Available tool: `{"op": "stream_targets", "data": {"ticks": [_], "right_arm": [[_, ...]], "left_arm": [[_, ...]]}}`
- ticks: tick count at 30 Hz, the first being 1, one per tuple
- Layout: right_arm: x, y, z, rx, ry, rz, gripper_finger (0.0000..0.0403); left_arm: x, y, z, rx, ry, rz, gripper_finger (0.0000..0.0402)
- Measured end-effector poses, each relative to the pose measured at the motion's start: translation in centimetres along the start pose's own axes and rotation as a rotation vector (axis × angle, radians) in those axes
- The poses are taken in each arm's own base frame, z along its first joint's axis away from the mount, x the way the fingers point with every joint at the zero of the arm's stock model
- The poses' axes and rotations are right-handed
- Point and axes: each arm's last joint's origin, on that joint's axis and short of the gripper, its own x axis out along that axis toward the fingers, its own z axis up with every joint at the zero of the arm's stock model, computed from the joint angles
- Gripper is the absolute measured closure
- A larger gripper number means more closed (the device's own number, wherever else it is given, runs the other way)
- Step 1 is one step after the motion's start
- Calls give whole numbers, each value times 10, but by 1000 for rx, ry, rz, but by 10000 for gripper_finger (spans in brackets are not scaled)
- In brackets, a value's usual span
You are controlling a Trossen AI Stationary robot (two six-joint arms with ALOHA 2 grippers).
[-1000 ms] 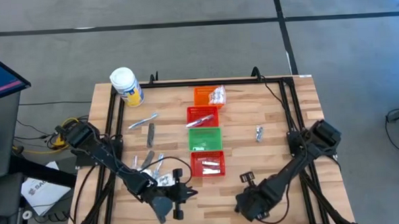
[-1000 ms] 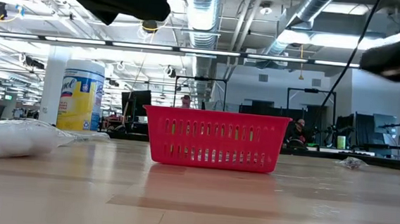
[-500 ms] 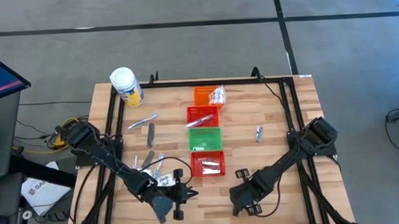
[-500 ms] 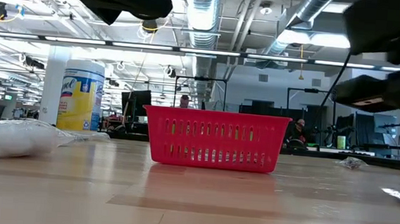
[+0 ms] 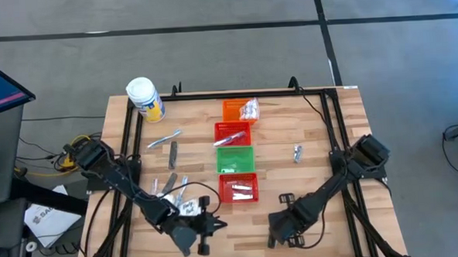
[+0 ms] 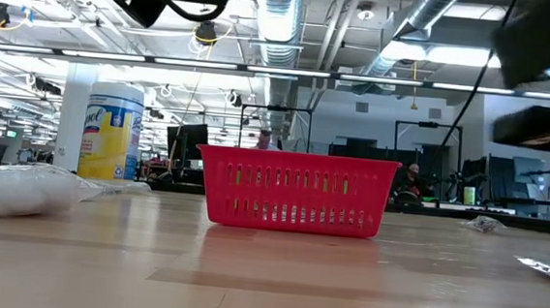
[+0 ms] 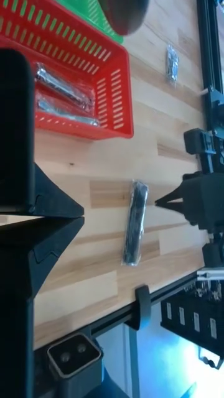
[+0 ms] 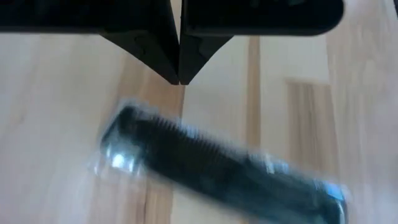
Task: Pick & Place Travel size toiletries
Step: Put the black comb into the green basket
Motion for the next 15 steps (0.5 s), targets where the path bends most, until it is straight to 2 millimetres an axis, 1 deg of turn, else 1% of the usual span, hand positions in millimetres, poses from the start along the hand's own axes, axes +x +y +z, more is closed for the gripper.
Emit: {"op": "stream_targets", "data": {"ticks": [1, 3, 8, 10, 15], "right_arm": [[1, 2, -1, -3, 1, -5, 403], [5, 3, 2, -1, -23, -8, 403], [13, -4, 11, -24, -33, -8, 403], [19, -9, 15, -39, -22, -8, 403], [18, -15, 21, -94, -17, 3, 403]], "left_arm": [[0, 0, 0, -1, -1, -1, 402], [0, 0, 0, 2, -3, -4, 402], [0, 0, 1, 1, -6, -5, 402], [-1, -1, 1, 1, -10, -8, 402], [-1, -2, 1, 2, -9, -16, 402]]}}
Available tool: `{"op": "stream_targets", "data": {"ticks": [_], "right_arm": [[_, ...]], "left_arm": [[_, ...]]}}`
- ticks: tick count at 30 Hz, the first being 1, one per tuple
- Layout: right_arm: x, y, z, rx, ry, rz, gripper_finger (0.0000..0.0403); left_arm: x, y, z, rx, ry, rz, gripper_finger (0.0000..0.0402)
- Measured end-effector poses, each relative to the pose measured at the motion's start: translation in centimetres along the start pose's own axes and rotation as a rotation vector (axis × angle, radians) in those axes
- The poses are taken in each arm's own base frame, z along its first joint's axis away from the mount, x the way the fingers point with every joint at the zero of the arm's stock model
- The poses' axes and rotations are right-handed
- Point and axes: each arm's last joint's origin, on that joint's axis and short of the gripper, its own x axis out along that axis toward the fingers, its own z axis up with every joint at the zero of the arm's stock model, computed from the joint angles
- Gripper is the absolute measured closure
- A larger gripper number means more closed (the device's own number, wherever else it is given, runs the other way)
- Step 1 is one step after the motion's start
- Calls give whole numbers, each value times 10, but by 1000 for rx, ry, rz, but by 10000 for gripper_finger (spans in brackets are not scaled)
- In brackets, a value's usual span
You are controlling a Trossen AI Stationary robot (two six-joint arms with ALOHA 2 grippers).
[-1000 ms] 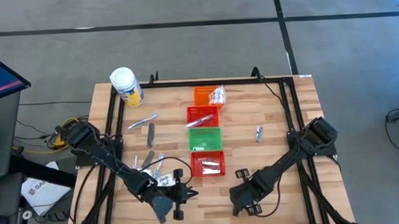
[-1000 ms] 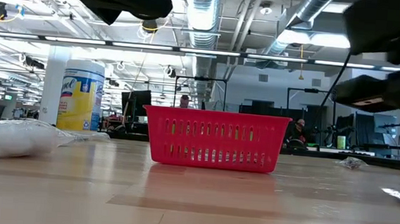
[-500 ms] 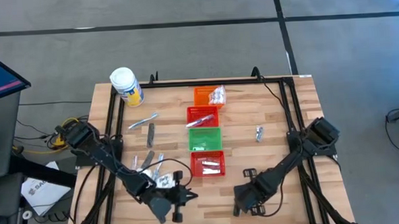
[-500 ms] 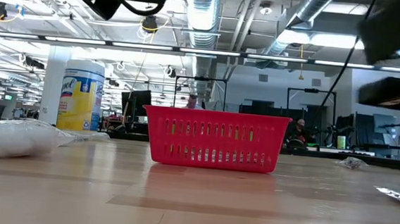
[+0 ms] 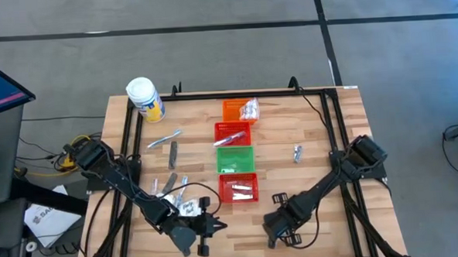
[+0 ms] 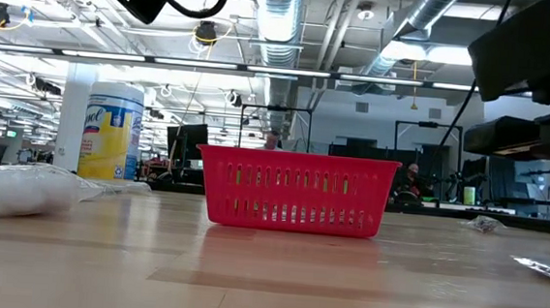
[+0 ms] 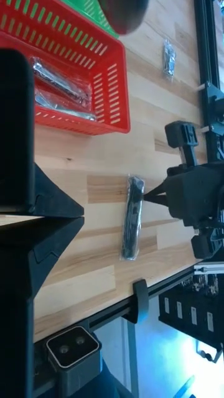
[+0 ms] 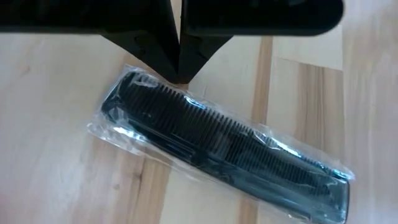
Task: Pick & Place Travel size toiletries
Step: Put the black comb into the green basket
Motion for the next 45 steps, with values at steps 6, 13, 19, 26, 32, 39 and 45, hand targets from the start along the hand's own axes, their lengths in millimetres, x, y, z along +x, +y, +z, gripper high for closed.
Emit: {"op": "stream_targets", "data": {"ticks": [6, 13, 19, 26, 32, 39, 45], "right_arm": [[-4, 0, 8, -64, -27, -1, 403], [-5, 2, 17, -74, -113, 4, 403], [-6, 4, 28, -105, -223, 8, 403], [-8, 1, 26, -122, -183, 10, 403], [-35, 15, 15, -126, -224, -46, 403], [-84, 32, 0, -137, -402, -84, 403], [-117, 49, -10, -215, -587, -15, 403]], "left_arm": [[0, 0, 1, 12, -6, -4, 402], [0, 0, 1, 11, -7, -7, 402], [0, -1, 1, 10, -9, -7, 402], [0, -1, 1, 6, -3, -30, 402], [0, -2, 1, 5, -3, -44, 402], [-3, -5, 2, 21, -25, -16, 402], [-4, -5, 2, 27, -47, 37, 402]]}}
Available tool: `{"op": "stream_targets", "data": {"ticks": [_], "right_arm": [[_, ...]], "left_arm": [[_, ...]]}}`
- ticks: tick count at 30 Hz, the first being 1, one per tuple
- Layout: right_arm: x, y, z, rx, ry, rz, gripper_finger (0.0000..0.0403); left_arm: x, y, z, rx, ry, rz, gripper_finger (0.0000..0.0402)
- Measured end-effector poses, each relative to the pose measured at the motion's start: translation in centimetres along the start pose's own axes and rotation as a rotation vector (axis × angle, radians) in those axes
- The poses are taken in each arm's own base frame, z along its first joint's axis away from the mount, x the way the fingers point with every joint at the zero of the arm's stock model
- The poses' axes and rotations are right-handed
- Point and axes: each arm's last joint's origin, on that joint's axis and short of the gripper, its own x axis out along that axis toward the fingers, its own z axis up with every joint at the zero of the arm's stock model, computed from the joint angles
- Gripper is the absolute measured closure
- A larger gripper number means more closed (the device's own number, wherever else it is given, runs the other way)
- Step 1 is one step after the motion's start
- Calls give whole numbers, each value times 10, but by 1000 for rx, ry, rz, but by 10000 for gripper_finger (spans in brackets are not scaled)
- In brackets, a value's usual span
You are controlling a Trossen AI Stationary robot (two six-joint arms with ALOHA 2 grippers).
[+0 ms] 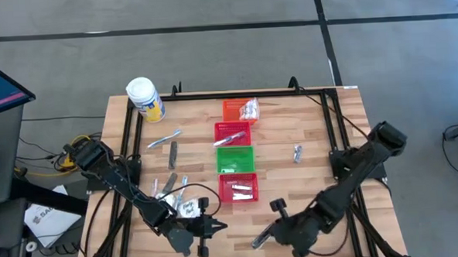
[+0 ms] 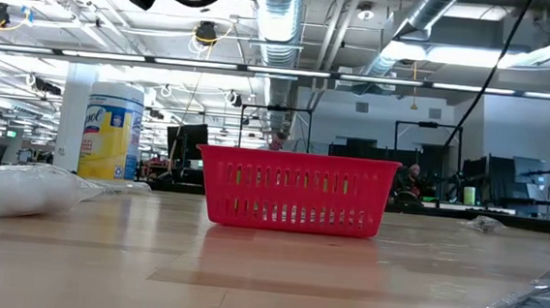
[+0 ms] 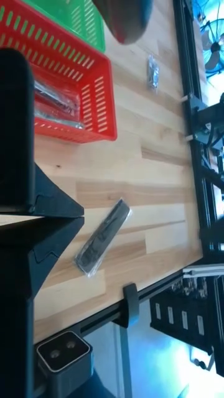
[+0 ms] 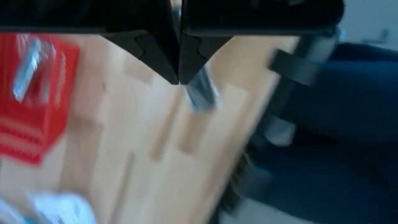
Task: Pick & Place Travel size toiletries
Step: Put the black comb into the green basket
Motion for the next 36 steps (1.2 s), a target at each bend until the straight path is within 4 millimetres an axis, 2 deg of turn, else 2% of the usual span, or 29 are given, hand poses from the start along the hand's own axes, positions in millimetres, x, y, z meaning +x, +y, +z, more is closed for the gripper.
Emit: {"op": "stream_targets", "data": {"ticks": [2, 5, 12, 18, 22, 29, 36], "right_arm": [[-1, 6, 0, -14, -63, 78, 403], [7, 11, -9, -9, -103, 173, 403], [44, 1, -55, 117, 7, 180, 403], [67, -10, -63, 160, 47, 281, 403], [83, -23, -68, 189, 106, 284, 403], [85, -34, -67, 205, 114, 271, 403], [85, -37, -77, 214, 211, 196, 403]], "left_arm": [[0, 0, 0, 0, 0, 0, 402], [0, 0, 0, 1, 0, 1, 402], [0, 0, 1, -5, -7, -2, 402], [1, 1, 2, -10, -12, 0, 402], [1, 1, 2, -11, -12, 0, 402], [0, 0, 1, -9, -13, -4, 402], [0, 0, 1, -9, -12, -3, 402]]}}
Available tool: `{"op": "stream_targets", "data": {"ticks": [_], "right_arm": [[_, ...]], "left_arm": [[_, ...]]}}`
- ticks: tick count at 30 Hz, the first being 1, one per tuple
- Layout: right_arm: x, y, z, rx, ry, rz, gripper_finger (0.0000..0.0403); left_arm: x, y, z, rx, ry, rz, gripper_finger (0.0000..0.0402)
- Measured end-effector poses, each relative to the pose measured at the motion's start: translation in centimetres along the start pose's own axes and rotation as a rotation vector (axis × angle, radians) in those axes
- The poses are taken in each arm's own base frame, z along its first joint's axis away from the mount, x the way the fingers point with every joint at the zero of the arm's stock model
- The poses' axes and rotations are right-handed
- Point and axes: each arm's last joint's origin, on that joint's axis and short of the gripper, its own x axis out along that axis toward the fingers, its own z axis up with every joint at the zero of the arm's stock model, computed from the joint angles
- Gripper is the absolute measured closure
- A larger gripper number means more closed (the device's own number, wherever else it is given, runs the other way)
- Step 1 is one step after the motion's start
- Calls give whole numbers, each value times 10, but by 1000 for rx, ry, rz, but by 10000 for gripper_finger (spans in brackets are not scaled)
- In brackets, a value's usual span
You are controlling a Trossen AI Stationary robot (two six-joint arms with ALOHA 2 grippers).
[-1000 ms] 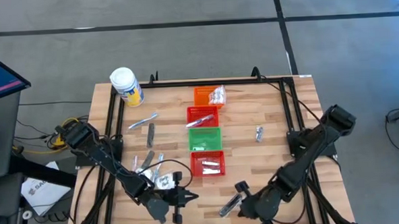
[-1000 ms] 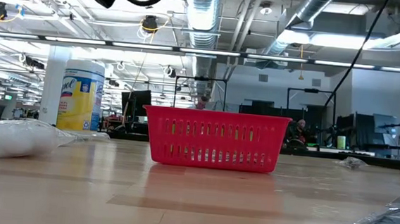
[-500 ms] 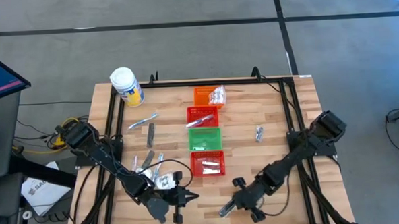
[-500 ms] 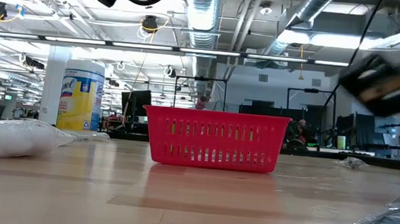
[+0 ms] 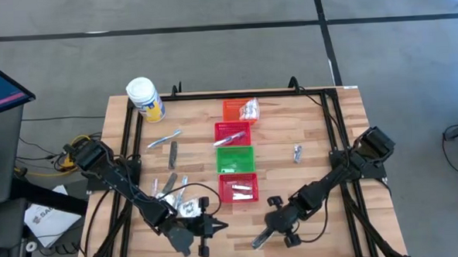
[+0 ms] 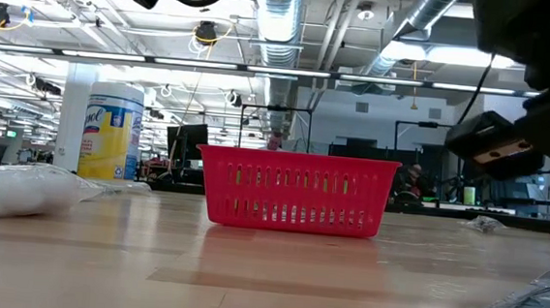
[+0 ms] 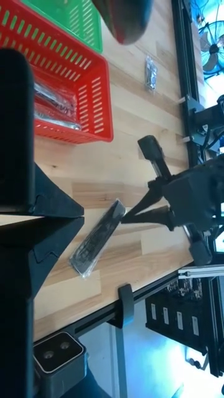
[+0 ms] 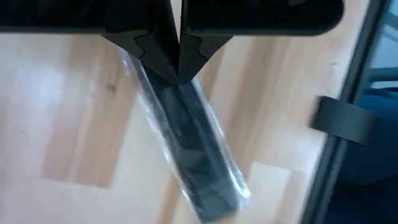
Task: Pick & Place Travel size toiletries
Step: Put the black comb into the green basket
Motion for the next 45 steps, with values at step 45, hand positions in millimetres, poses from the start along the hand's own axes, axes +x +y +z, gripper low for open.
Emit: {"op": "stream_targets", "data": {"ticks": [45], "right_arm": [[9, -11, 5, 67, -93, -159, 403]], "left_arm": [[0, 0, 1, -5, -3, -11, 402]]}}
